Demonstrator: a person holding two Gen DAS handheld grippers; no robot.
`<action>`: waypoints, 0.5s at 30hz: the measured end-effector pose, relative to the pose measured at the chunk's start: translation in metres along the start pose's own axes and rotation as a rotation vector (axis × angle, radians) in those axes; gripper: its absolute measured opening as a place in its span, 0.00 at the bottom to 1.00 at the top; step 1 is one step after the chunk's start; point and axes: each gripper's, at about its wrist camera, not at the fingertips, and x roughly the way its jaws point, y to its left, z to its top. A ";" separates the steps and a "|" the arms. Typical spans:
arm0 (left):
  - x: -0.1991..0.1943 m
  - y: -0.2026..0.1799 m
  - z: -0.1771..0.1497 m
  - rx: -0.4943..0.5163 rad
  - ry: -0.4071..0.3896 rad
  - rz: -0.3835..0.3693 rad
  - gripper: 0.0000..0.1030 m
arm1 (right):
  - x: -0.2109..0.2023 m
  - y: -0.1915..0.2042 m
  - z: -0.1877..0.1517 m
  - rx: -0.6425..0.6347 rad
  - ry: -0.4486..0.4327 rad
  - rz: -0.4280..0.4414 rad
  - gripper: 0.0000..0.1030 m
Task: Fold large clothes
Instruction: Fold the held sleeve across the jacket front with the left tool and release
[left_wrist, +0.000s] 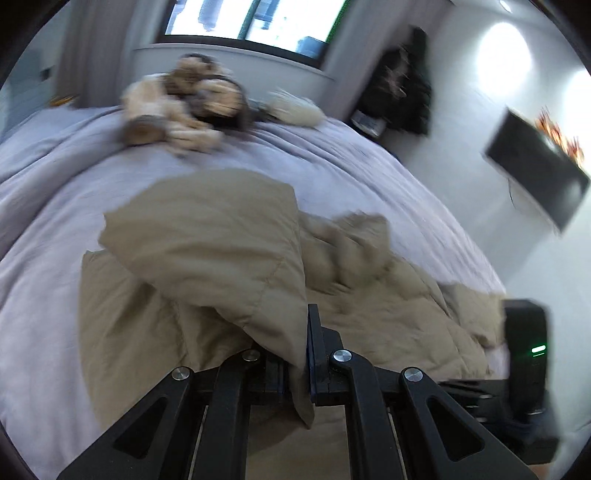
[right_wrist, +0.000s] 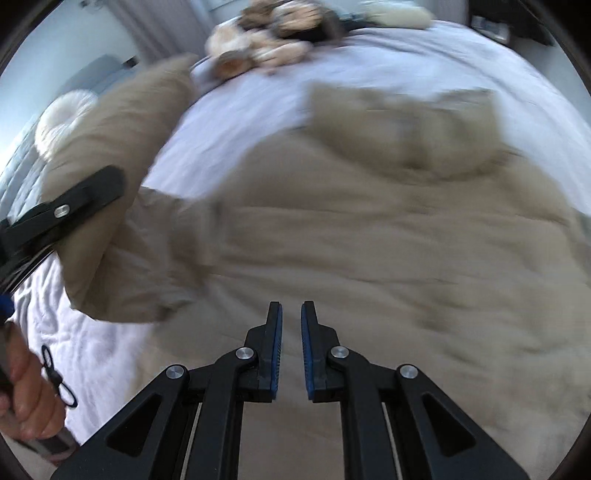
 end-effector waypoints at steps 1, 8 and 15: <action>0.013 -0.010 -0.002 0.019 0.023 -0.003 0.10 | -0.005 -0.013 -0.003 0.022 0.001 -0.012 0.11; 0.101 -0.070 -0.047 0.156 0.257 0.113 0.10 | -0.031 -0.111 -0.032 0.201 0.032 -0.099 0.11; 0.091 -0.086 -0.058 0.188 0.221 0.215 0.84 | -0.034 -0.151 -0.047 0.300 0.049 -0.063 0.11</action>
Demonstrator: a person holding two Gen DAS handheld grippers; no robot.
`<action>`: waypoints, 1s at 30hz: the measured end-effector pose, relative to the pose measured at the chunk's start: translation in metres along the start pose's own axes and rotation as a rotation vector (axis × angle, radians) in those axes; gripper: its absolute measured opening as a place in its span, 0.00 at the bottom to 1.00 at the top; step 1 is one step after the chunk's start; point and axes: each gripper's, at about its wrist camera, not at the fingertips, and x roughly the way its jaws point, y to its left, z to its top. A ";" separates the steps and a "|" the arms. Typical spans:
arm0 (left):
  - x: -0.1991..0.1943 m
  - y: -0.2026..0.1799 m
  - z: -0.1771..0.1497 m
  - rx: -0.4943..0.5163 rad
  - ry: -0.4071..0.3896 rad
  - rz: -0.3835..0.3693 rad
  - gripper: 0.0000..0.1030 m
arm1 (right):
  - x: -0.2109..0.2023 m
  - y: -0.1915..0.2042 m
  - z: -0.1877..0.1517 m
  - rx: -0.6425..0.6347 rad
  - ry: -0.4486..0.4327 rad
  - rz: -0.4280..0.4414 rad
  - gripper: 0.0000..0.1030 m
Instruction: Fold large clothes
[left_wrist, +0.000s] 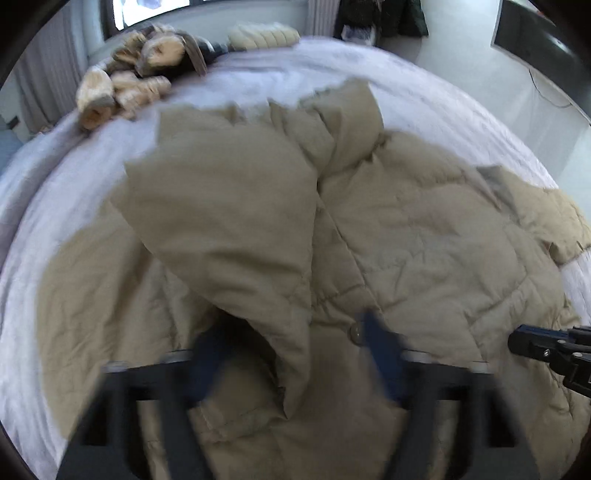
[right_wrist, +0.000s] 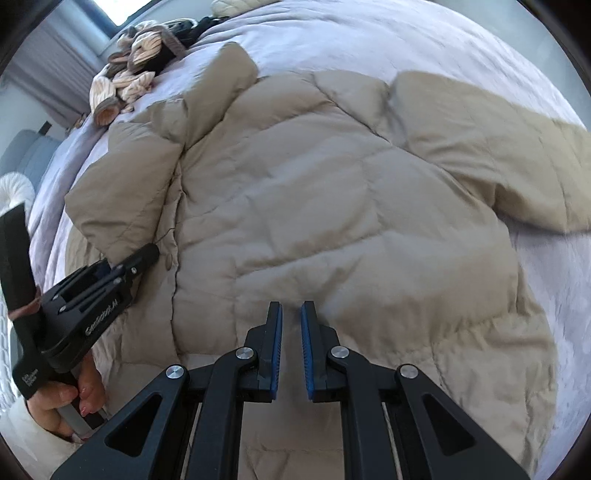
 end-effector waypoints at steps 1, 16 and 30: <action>-0.006 -0.002 0.001 0.010 -0.014 0.004 0.87 | 0.000 0.000 0.001 0.002 0.001 0.002 0.11; -0.071 0.182 -0.048 -0.433 -0.038 0.254 0.87 | 0.009 0.158 0.029 -0.358 -0.119 0.000 0.78; -0.054 0.242 -0.070 -0.598 -0.003 0.169 0.87 | 0.053 0.083 0.048 -0.029 -0.067 0.083 0.12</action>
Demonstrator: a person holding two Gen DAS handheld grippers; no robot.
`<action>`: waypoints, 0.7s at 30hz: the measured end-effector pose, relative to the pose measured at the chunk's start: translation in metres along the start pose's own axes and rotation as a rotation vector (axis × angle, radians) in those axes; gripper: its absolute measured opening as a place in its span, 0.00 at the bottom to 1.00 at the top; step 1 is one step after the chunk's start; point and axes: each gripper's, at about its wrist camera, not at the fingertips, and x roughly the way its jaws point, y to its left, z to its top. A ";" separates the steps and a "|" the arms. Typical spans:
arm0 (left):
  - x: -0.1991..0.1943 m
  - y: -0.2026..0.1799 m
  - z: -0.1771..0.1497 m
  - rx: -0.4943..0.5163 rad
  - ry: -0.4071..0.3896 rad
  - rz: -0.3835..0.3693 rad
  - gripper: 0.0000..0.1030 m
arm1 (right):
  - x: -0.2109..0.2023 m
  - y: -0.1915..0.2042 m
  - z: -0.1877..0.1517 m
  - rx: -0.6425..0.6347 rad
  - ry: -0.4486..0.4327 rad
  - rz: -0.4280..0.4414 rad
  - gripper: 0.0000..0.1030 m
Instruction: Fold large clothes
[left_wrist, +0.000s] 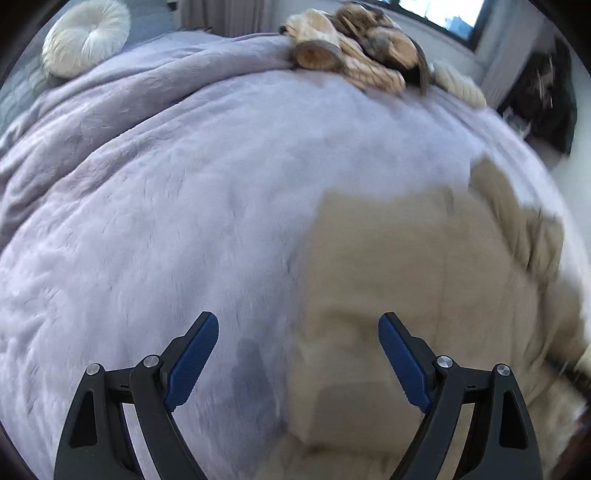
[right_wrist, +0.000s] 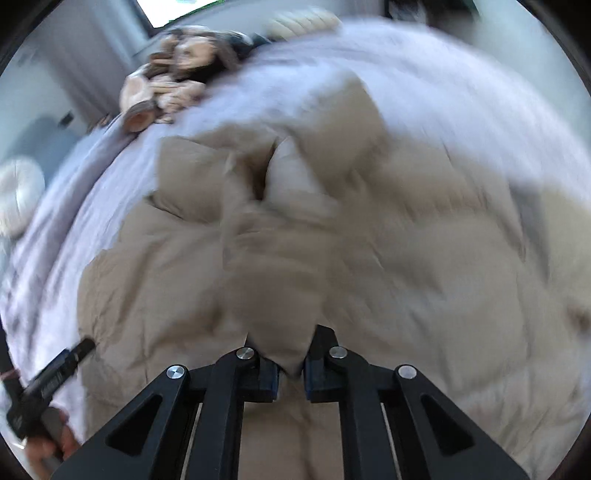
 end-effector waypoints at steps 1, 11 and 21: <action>0.005 0.004 0.010 -0.033 0.015 -0.030 0.87 | 0.002 -0.011 -0.003 0.046 0.021 0.032 0.14; 0.054 0.002 0.042 -0.156 0.169 -0.255 0.27 | 0.006 -0.040 0.014 0.249 0.009 0.203 0.09; 0.054 0.005 0.044 -0.007 0.112 -0.003 0.27 | 0.025 -0.047 -0.010 0.242 0.033 0.166 0.09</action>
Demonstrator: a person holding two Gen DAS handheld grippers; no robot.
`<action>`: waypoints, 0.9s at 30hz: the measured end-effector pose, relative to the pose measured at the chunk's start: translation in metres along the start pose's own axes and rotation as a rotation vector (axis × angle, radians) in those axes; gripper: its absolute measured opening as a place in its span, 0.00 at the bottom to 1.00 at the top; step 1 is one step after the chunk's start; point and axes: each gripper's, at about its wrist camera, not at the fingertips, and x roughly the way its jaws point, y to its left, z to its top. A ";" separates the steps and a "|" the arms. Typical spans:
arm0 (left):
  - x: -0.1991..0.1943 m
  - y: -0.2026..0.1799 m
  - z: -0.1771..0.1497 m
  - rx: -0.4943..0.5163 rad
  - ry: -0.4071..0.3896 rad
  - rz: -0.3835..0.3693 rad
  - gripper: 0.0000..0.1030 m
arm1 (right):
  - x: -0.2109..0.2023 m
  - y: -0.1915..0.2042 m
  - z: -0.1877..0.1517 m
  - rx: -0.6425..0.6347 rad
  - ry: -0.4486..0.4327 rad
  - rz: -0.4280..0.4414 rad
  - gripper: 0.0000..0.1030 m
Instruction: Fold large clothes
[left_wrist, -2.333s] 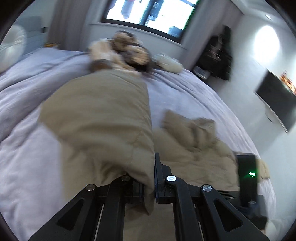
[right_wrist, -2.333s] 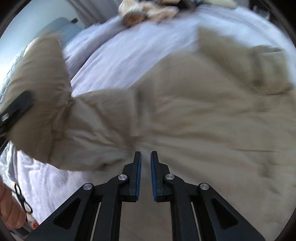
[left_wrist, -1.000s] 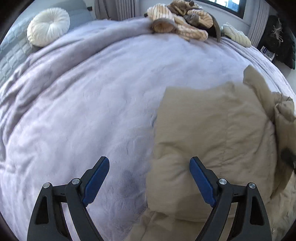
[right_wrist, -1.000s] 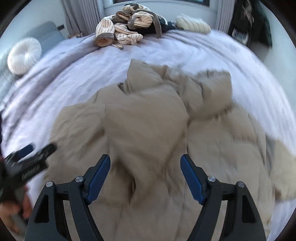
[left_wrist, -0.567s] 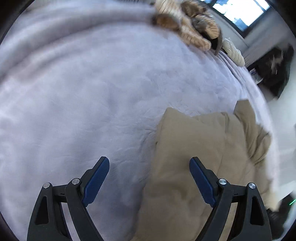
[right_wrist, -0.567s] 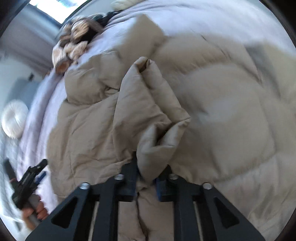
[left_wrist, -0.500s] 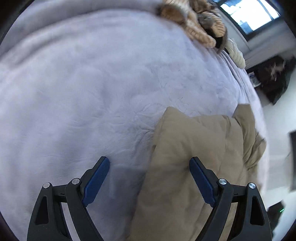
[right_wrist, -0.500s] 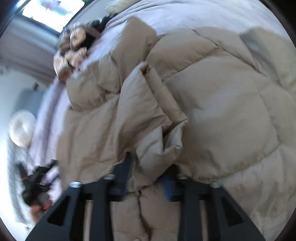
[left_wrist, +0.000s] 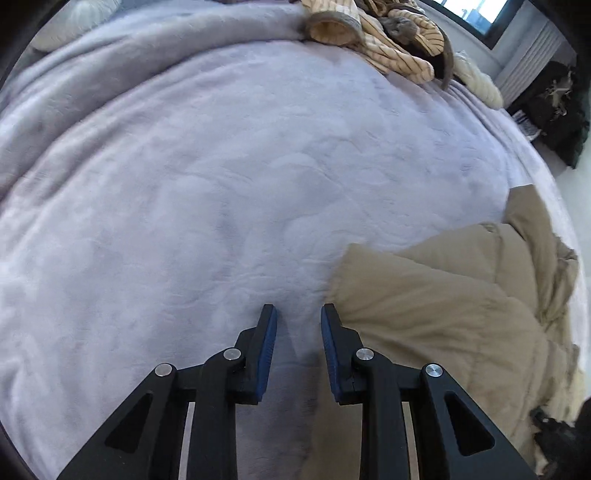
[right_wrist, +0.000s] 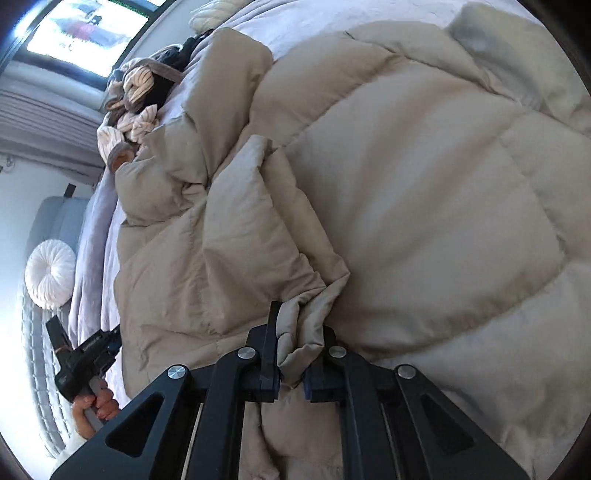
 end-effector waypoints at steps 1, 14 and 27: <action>-0.005 0.001 -0.002 0.008 -0.008 0.017 0.27 | -0.002 0.002 0.001 -0.010 0.005 0.001 0.09; -0.057 -0.044 -0.061 0.198 0.003 -0.065 0.27 | -0.087 0.017 -0.008 -0.190 -0.139 -0.089 0.22; -0.033 -0.053 -0.067 0.194 0.015 0.039 0.27 | -0.061 -0.013 0.006 -0.133 -0.078 -0.267 0.13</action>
